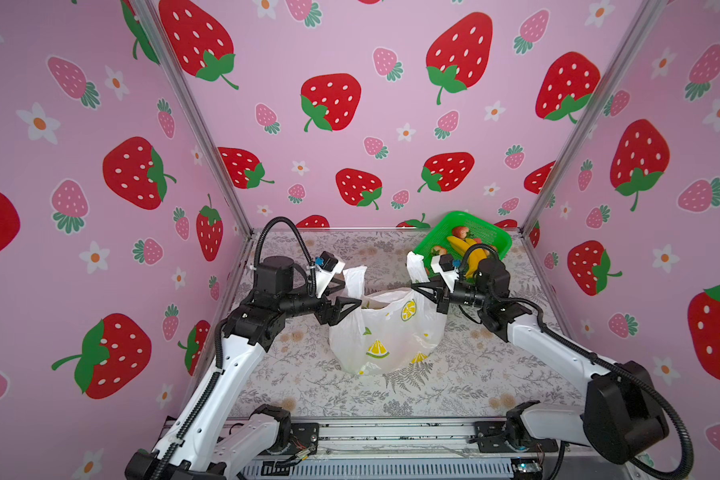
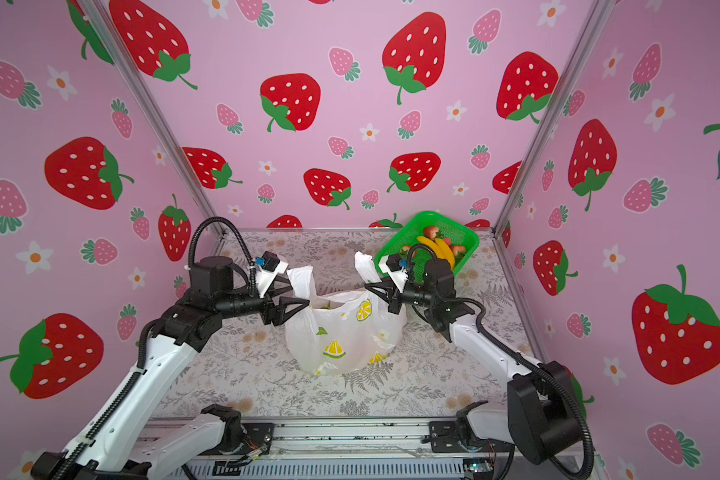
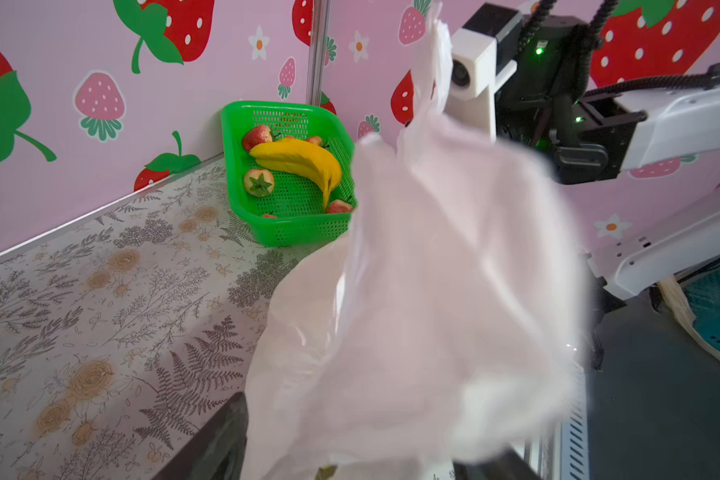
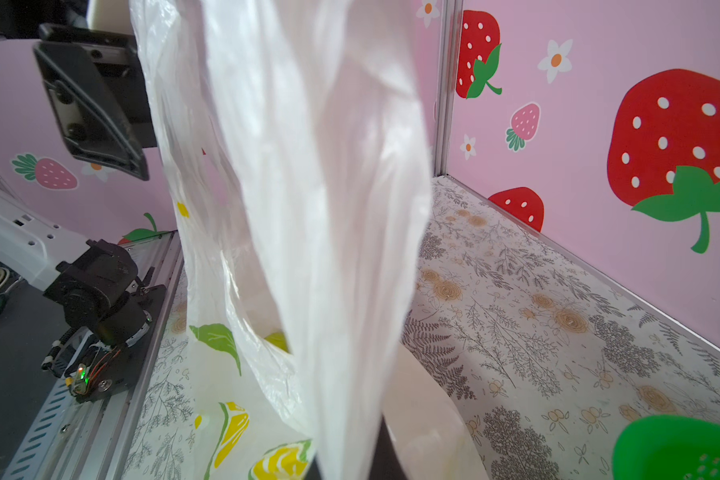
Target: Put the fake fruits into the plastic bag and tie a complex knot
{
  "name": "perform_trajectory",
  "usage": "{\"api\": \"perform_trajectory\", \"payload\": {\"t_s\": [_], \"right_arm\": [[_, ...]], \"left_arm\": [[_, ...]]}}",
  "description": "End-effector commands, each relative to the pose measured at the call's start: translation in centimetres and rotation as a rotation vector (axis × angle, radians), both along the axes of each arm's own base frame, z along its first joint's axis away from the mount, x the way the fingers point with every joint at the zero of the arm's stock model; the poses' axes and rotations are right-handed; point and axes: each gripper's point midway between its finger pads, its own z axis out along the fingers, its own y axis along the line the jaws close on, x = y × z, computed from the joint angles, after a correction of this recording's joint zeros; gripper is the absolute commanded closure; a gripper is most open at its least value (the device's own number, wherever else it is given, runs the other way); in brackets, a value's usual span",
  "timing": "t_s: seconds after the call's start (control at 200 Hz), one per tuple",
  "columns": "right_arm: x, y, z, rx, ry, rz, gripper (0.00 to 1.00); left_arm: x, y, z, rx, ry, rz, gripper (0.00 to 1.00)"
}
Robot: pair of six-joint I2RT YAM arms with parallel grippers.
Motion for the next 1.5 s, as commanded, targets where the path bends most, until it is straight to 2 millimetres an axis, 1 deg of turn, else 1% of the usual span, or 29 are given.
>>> {"api": "perform_trajectory", "payload": {"t_s": [0.0,0.185,0.32,0.425,0.55,0.705,0.821,1.101,1.156,1.306,1.396,1.451,1.496], "right_arm": [[-0.8,-0.5,1.4,0.019,-0.062,0.013,0.97],[-0.9,-0.5,1.5,0.021,-0.067,0.014,0.97],[-0.8,-0.4,1.4,0.02,-0.06,0.018,0.97],[-0.8,-0.5,1.3,0.018,-0.058,0.014,0.97],[-0.7,-0.5,1.4,0.018,-0.061,0.009,0.97],[-0.7,-0.5,1.2,0.014,-0.056,0.006,0.97],[-0.7,-0.6,1.3,0.015,-0.059,0.003,0.98],[-0.7,-0.6,1.2,0.012,-0.059,0.0,0.97],[-0.7,-0.6,1.2,0.012,-0.059,-0.001,0.97],[-0.6,-0.6,1.2,0.011,-0.06,-0.003,0.98],[-0.7,-0.6,1.3,0.012,-0.062,-0.002,0.97],[-0.7,-0.6,1.3,0.012,-0.062,-0.001,0.97],[-0.7,-0.6,1.4,0.013,-0.063,0.0,0.98]], "left_arm": [[-0.2,-0.9,0.9,-0.097,-0.082,-0.163,0.25],[0.2,-1.0,-0.8,-0.094,-0.082,-0.204,0.25],[0.2,-1.1,-1.4,-0.108,-0.09,-0.222,0.29],[-0.1,-0.8,-1.7,-0.115,-0.11,-0.212,0.28],[-0.4,-0.5,-1.5,-0.132,-0.142,-0.191,0.22],[-0.7,-0.3,-1.1,-0.154,-0.139,-0.2,0.21],[-0.6,-0.1,-1.0,-0.172,-0.128,-0.211,0.24],[-0.8,0.0,-0.7,-0.21,-0.111,-0.258,0.36],[-0.8,0.2,-0.5,-0.219,-0.111,-0.262,0.36],[-0.9,0.3,-0.5,-0.225,-0.111,-0.264,0.29],[-0.9,0.4,-0.6,-0.223,-0.111,-0.265,0.29],[-0.7,0.4,-0.8,-0.223,-0.104,-0.263,0.31],[-0.6,0.4,-0.8,-0.225,-0.1,-0.263,0.36]]}}
